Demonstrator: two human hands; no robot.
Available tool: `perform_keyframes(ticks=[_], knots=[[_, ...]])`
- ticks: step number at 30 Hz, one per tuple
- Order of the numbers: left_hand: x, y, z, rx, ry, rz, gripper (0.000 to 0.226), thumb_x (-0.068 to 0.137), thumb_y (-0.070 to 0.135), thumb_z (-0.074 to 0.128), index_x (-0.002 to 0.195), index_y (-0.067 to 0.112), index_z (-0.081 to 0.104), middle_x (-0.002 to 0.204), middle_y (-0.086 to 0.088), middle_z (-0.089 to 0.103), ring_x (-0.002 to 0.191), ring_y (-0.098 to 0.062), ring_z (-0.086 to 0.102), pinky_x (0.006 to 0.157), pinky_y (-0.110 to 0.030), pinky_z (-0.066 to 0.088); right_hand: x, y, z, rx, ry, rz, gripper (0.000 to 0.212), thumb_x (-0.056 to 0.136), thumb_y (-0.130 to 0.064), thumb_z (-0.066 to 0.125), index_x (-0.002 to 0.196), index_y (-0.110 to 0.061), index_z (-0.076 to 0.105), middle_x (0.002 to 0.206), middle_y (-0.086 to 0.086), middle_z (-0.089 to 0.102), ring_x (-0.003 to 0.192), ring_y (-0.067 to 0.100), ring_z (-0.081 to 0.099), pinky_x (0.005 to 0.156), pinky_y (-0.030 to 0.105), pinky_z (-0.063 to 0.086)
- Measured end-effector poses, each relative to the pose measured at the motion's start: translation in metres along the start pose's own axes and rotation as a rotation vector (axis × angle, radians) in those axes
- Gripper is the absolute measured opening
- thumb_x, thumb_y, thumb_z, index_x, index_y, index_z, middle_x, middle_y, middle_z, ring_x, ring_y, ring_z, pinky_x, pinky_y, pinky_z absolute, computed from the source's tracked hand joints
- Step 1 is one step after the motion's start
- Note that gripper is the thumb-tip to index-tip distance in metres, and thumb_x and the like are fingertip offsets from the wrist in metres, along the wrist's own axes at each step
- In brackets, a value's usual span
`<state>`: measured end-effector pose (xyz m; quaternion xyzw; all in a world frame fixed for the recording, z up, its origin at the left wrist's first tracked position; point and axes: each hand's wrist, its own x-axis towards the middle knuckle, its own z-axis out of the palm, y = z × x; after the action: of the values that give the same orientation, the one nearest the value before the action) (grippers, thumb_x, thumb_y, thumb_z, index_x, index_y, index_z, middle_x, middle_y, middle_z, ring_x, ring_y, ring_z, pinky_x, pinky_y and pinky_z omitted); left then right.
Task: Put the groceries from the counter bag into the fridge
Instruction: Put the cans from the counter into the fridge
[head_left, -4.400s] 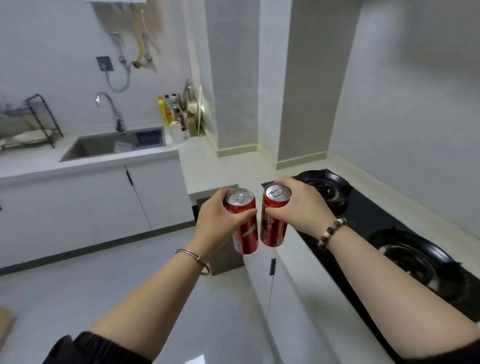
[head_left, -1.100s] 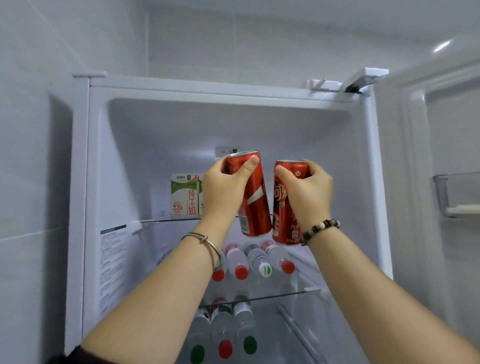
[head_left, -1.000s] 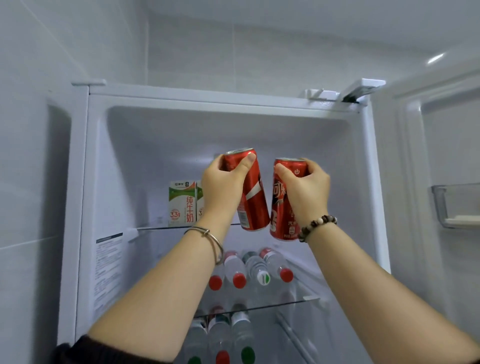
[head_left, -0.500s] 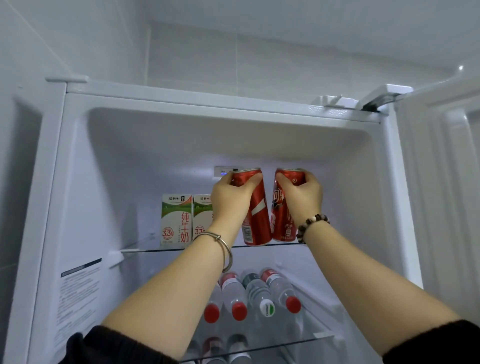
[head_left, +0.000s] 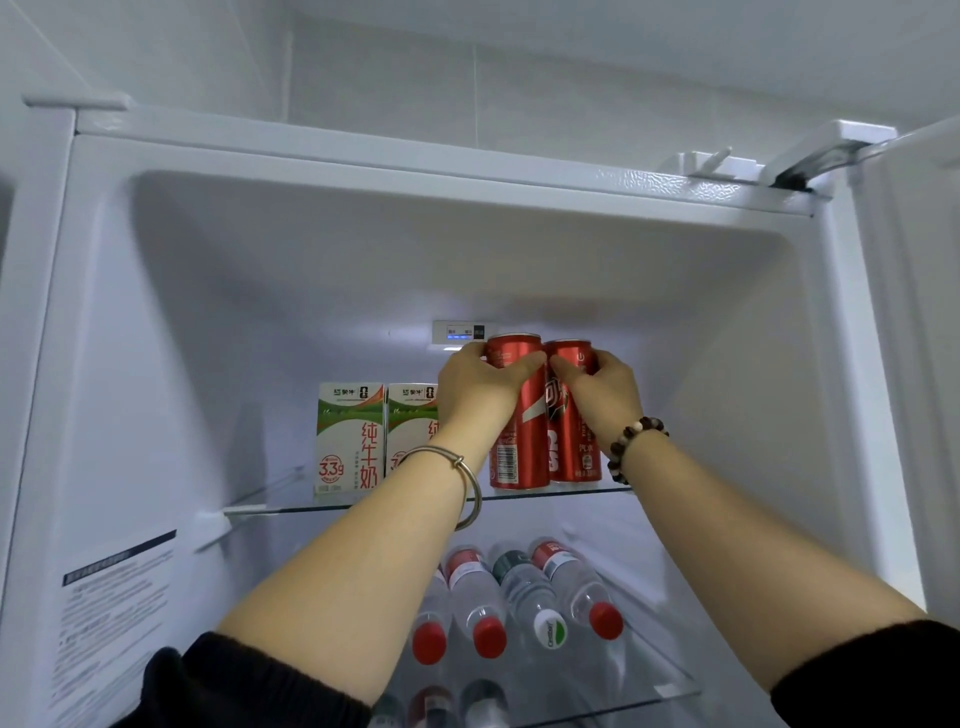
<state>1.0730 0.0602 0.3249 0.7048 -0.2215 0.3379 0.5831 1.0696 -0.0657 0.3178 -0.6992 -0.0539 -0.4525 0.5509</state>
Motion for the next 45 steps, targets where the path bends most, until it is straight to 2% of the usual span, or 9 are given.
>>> perform_keyframes(ticks=[5, 11, 16, 22, 27, 32, 39, 42, 45], knots=[[0.003, 0.000, 0.000, 0.008, -0.101, -0.035, 0.049, 0.077, 0.039, 0.074, 0.115, 0.013, 0.060, 0.107, -0.003, 0.065, 0.086, -0.017, 0.060, 0.073, -0.028, 0.048, -0.002, 0.012, -0.001, -0.018, -0.073, 0.055, 0.026, 0.090, -0.030, 0.059, 0.111, -0.015, 0.053, 0.107, 0.009, 0.065, 0.091, 0.025, 0.065, 0.087, 0.044, 0.052], [-0.005, -0.013, -0.004, -0.040, -0.303, -0.062, 0.047, 0.080, 0.024, 0.074, 0.121, 0.013, 0.053, 0.104, -0.001, 0.059, 0.093, -0.019, 0.059, 0.083, -0.033, 0.050, -0.009, 0.022, -0.004, -0.139, -0.081, 0.039, 0.043, 0.092, -0.035, 0.057, 0.125, -0.009, 0.049, 0.104, 0.003, 0.058, 0.087, 0.019, 0.058, 0.078, 0.032, 0.048], [0.001, -0.028, 0.007, -0.063, -0.269, -0.053, 0.038, 0.082, 0.028, 0.072, 0.115, 0.014, 0.059, 0.105, -0.004, 0.065, 0.094, -0.019, 0.062, 0.082, -0.030, 0.050, -0.011, 0.027, -0.006, -0.191, -0.011, 0.008, 0.044, 0.089, -0.031, 0.062, 0.125, -0.009, 0.049, 0.104, 0.003, 0.058, 0.082, 0.016, 0.055, 0.068, 0.026, 0.043], [0.014, -0.040, 0.013, 0.074, -0.279, -0.055, 0.034, 0.085, 0.039, 0.067, 0.103, 0.011, 0.061, 0.093, -0.006, 0.065, 0.085, -0.019, 0.062, 0.075, -0.030, 0.052, -0.010, 0.027, -0.007, -0.213, -0.016, 0.014, 0.036, 0.090, -0.024, 0.060, 0.122, -0.010, 0.051, 0.099, 0.002, 0.057, 0.081, 0.017, 0.055, 0.073, 0.029, 0.044], [0.024, -0.042, 0.020, 0.135, -0.342, -0.176, 0.043, 0.089, 0.042, 0.060, 0.105, 0.002, 0.060, 0.104, -0.015, 0.067, 0.095, -0.027, 0.065, 0.085, -0.045, 0.055, 0.002, 0.029, -0.007, -0.362, -0.050, 0.061, 0.036, 0.091, -0.030, 0.059, 0.119, -0.009, 0.052, 0.107, 0.006, 0.062, 0.082, 0.020, 0.058, 0.068, 0.029, 0.044], [0.036, -0.039, 0.028, 0.251, -0.394, -0.215, 0.047, 0.093, 0.039, 0.056, 0.112, -0.004, 0.056, 0.109, -0.017, 0.065, 0.103, -0.030, 0.062, 0.085, -0.043, 0.055, 0.018, 0.034, -0.003, -0.525, -0.152, 0.140, 0.040, 0.090, -0.029, 0.060, 0.120, -0.004, 0.050, 0.114, 0.013, 0.061, 0.100, 0.029, 0.061, 0.082, 0.036, 0.050], [0.061, -0.053, 0.045, 0.392, -0.483, -0.238, 0.046, 0.095, 0.035, 0.052, 0.119, -0.004, 0.055, 0.110, -0.017, 0.062, 0.108, -0.033, 0.061, 0.093, -0.045, 0.051, 0.041, 0.039, 0.006, -0.701, -0.315, 0.177, 0.035, 0.091, -0.027, 0.057, 0.116, -0.002, 0.056, 0.112, 0.015, 0.063, 0.102, 0.030, 0.061, 0.094, 0.039, 0.048], [0.074, -0.061, 0.054, 0.417, -0.519, -0.233, 0.046, 0.095, 0.029, 0.054, 0.126, -0.004, 0.052, 0.121, -0.020, 0.058, 0.117, -0.037, 0.055, 0.099, -0.045, 0.046, 0.053, 0.046, 0.013, -0.790, -0.346, 0.184, 0.040, 0.092, -0.033, 0.055, 0.118, -0.003, 0.055, 0.112, 0.014, 0.063, 0.100, 0.029, 0.062, 0.091, 0.037, 0.049], [0.082, -0.062, 0.057, 0.512, -0.545, -0.249, 0.044, 0.100, 0.030, 0.042, 0.129, -0.003, 0.047, 0.131, -0.021, 0.052, 0.118, -0.035, 0.054, 0.101, -0.040, 0.044, 0.064, 0.054, 0.020, -0.878, -0.365, 0.206, 0.046, 0.094, -0.039, 0.051, 0.120, -0.002, 0.053, 0.114, 0.013, 0.062, 0.101, 0.027, 0.061, 0.089, 0.033, 0.049]])
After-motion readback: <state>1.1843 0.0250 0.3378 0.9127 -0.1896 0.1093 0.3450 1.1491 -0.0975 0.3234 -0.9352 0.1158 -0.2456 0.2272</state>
